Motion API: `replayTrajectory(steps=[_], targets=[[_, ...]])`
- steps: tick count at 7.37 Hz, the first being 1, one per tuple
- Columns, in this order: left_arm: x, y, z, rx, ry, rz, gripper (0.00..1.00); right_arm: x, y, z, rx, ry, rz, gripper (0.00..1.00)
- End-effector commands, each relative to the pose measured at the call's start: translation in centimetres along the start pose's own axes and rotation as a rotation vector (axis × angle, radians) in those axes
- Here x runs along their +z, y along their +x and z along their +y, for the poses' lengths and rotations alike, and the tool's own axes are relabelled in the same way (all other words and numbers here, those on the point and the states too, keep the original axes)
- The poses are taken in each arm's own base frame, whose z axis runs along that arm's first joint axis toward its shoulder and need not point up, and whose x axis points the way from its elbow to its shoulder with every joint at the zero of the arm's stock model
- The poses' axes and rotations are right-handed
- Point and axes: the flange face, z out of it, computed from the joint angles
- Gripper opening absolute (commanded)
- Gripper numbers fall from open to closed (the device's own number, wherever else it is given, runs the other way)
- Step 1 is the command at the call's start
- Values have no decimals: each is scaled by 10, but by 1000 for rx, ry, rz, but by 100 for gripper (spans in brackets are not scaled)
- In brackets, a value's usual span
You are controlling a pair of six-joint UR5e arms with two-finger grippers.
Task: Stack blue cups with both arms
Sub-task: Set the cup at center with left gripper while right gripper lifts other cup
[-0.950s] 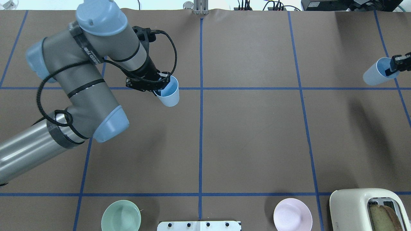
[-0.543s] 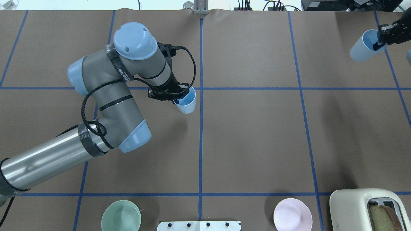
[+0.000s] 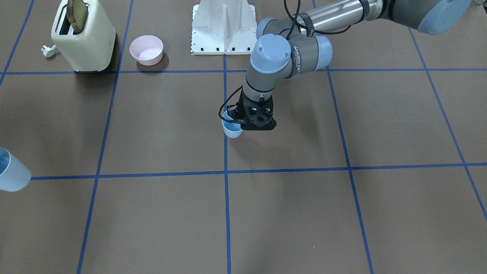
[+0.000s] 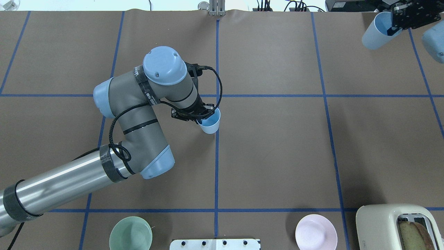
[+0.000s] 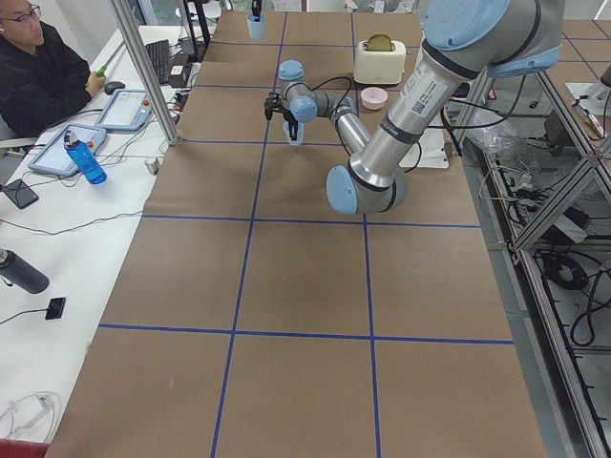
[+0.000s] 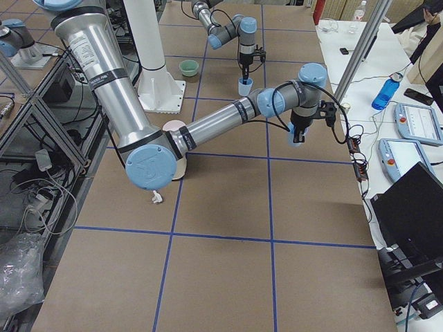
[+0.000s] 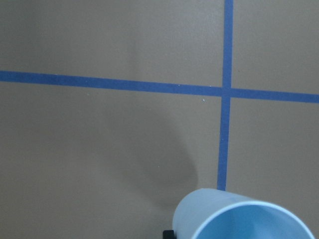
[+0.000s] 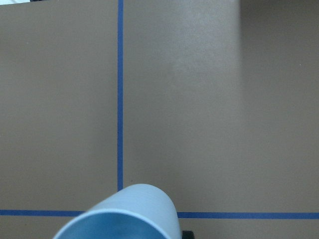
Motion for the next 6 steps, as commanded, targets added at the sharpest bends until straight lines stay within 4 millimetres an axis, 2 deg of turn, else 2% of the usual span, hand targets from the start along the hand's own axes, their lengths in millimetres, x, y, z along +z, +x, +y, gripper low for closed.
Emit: replayTrajectory(steps=[1, 3, 6], targets=[[12, 6, 15, 17, 8, -13, 0, -4, -12, -4, 19, -2, -1, 0], [20, 11, 27, 30, 2, -16, 0, -3, -13, -4, 20, -5, -2, 0], [25, 13, 34, 40, -4, -11, 0, -2, -18, -5, 14, -6, -5, 0]])
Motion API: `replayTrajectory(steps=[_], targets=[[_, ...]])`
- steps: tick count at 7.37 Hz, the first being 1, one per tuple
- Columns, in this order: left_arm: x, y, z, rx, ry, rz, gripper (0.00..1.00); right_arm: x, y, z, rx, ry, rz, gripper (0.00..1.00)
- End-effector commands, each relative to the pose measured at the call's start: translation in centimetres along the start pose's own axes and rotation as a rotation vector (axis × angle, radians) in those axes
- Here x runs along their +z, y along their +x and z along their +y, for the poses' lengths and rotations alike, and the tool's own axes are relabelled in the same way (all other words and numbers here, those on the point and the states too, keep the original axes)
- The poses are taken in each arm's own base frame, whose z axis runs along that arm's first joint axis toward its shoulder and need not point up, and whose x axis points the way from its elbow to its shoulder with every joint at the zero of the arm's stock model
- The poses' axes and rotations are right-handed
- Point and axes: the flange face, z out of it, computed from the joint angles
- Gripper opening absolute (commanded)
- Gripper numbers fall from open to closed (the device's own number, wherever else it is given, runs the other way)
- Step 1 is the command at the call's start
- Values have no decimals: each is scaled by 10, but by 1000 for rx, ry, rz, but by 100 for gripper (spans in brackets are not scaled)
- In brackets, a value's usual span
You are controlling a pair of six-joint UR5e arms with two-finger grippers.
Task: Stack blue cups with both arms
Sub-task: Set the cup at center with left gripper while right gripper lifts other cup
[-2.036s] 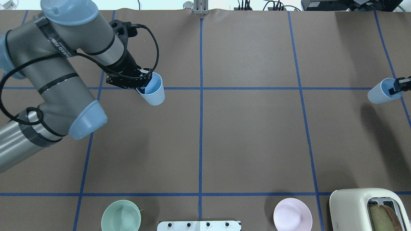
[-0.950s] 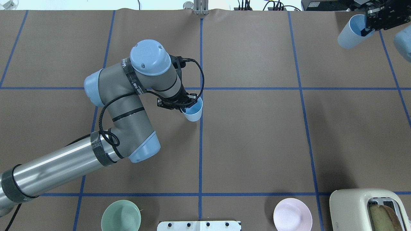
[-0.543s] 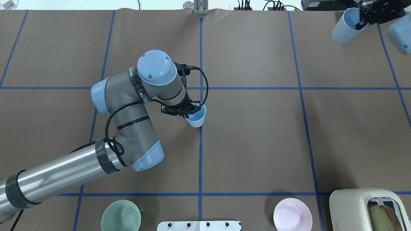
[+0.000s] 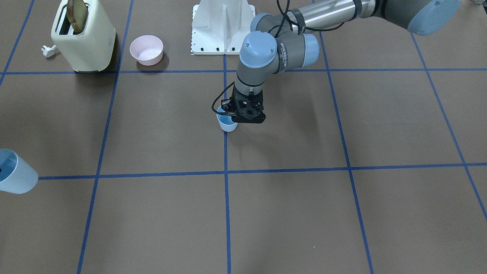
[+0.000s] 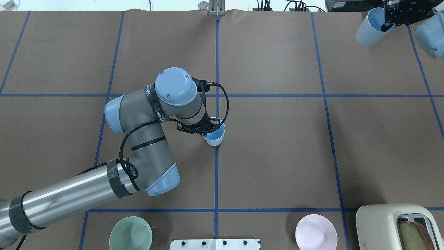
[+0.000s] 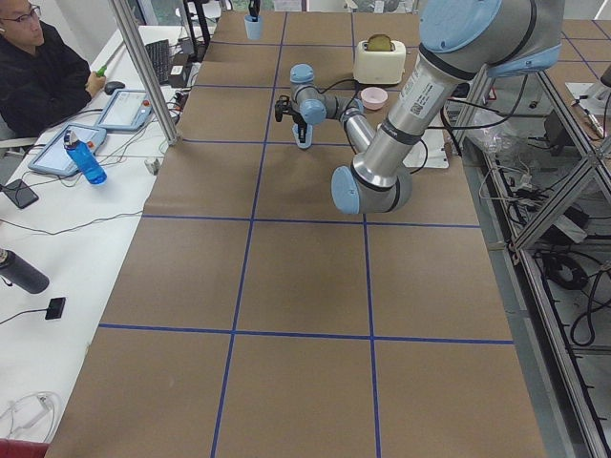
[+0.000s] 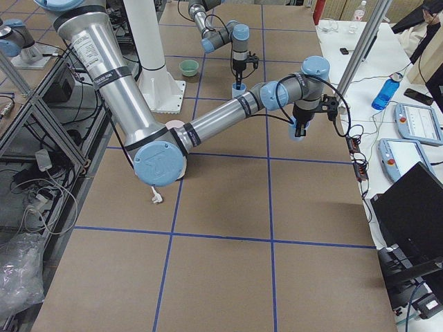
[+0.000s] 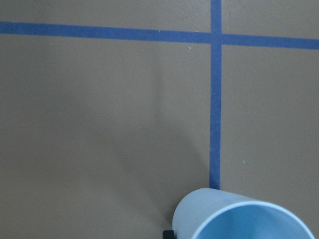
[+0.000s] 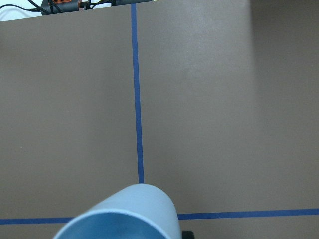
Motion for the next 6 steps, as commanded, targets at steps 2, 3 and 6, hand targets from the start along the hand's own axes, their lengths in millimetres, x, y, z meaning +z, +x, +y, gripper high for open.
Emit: replayTrajectory(steps=[2, 3, 6], targets=[[2, 4, 6, 13, -2, 13, 0, 1, -3, 0, -5, -2, -2, 0], [2, 2, 7, 31, 5, 34, 41, -2, -5, -1, -6, 1, -6, 0], [-8, 0, 4, 46, 24, 75, 97, -8, -19, -2, 15, 9, -18, 0]])
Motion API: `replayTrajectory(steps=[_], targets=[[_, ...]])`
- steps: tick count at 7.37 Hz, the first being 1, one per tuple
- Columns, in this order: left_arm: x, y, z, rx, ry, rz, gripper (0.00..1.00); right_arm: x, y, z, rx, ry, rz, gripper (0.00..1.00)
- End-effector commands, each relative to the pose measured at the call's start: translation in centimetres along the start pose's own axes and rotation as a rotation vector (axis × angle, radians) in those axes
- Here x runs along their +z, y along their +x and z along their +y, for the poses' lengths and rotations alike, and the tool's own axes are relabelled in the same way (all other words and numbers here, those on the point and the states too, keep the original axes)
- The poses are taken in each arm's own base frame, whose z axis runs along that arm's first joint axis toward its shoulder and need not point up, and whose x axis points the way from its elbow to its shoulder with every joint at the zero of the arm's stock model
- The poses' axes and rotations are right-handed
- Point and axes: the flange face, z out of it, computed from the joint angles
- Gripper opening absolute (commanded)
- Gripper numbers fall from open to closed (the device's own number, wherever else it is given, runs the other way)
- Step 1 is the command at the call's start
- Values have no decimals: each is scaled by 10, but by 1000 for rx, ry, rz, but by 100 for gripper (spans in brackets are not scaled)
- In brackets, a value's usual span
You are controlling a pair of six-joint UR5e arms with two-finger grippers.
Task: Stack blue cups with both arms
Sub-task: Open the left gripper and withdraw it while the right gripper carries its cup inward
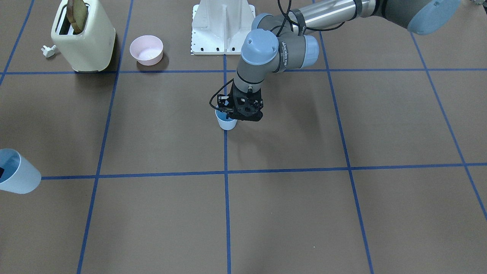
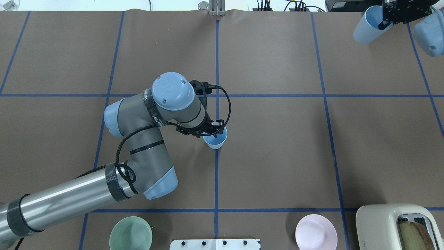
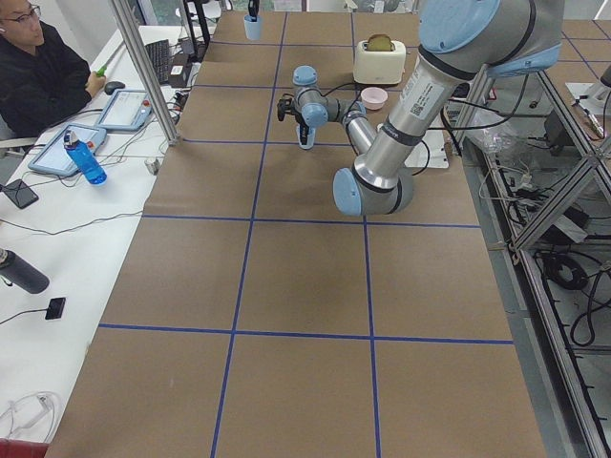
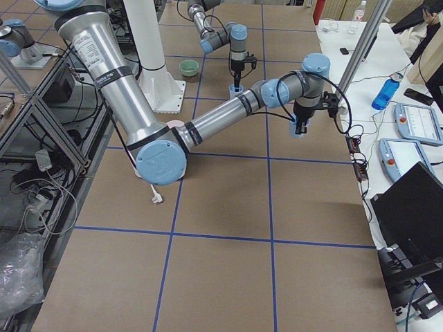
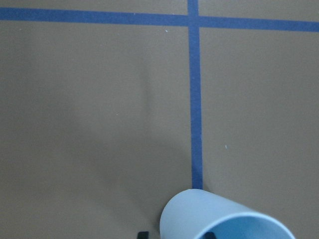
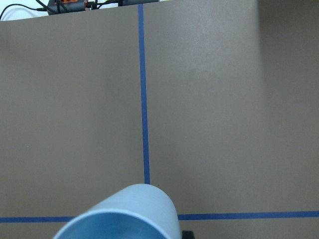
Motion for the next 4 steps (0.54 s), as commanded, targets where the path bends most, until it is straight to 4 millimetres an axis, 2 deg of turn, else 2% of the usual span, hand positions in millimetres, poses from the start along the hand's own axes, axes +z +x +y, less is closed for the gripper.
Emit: replayTrajectory(steps=[1, 2, 3, 4], targets=[[-38, -16, -24, 1, 43, 29, 98, -11, -33, -1, 48, 13, -27, 0], [-68, -48, -45, 6, 25, 55, 98, -8, -71, 10, 92, 5, -49, 0], [-99, -87, -75, 10, 26, 66, 98, -4, -113, 25, 131, -3, -68, 0], [-123, -120, -90, 33, 39, 70, 98, 7, -155, 49, 155, -2, -69, 0]])
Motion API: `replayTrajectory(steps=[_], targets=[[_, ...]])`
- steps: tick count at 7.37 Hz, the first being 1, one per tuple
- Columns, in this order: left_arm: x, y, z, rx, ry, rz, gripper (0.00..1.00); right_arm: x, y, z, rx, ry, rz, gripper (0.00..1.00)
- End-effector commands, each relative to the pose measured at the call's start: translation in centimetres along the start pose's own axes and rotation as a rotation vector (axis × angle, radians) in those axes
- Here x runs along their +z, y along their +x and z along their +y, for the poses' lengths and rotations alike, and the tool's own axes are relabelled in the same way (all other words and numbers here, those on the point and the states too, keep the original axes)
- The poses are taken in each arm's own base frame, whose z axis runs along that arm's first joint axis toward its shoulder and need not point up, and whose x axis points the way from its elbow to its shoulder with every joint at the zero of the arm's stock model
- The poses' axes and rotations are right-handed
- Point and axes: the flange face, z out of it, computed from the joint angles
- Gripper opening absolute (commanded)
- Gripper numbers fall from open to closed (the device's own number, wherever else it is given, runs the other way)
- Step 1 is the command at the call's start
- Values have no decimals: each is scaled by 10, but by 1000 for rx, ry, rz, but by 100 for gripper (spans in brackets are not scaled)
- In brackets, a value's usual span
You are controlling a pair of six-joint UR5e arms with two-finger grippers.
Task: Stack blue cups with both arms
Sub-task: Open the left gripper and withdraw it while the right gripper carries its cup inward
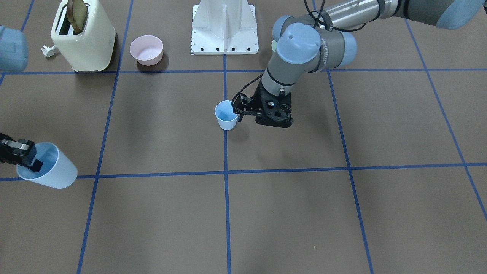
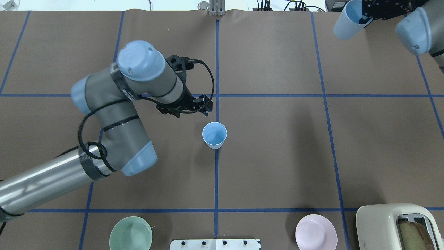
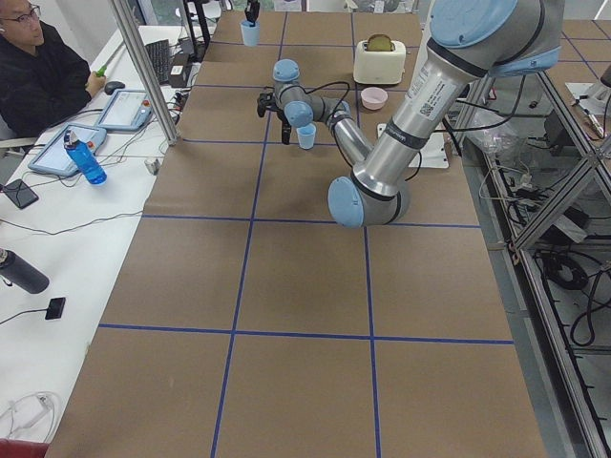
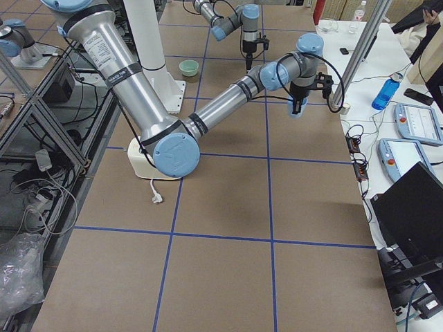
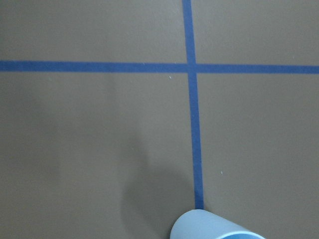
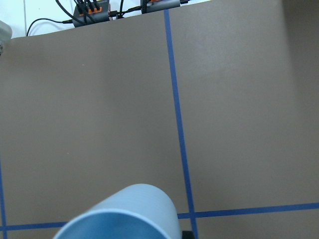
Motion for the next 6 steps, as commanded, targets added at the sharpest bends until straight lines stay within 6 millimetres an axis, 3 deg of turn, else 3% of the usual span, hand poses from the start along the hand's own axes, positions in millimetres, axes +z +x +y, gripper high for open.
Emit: replayTrajectory(steps=[1, 2, 4, 5, 6], targets=[[-56, -70, -38, 26, 11, 14, 98, 22, -91, 61, 71, 5, -22, 0], [-83, -93, -59, 31, 13, 13, 98, 24, -127, 83, 112, 10, -40, 0], [-140, -143, -95, 63, 12, -2, 98, 68, -194, 161, 126, 28, -29, 0], [-153, -156, -103, 85, 13, -20, 98, 90, -222, 196, 100, 31, -23, 0], [-155, -168, -105, 86, 12, -33, 98, 106, -238, 221, 89, 28, -16, 0]])
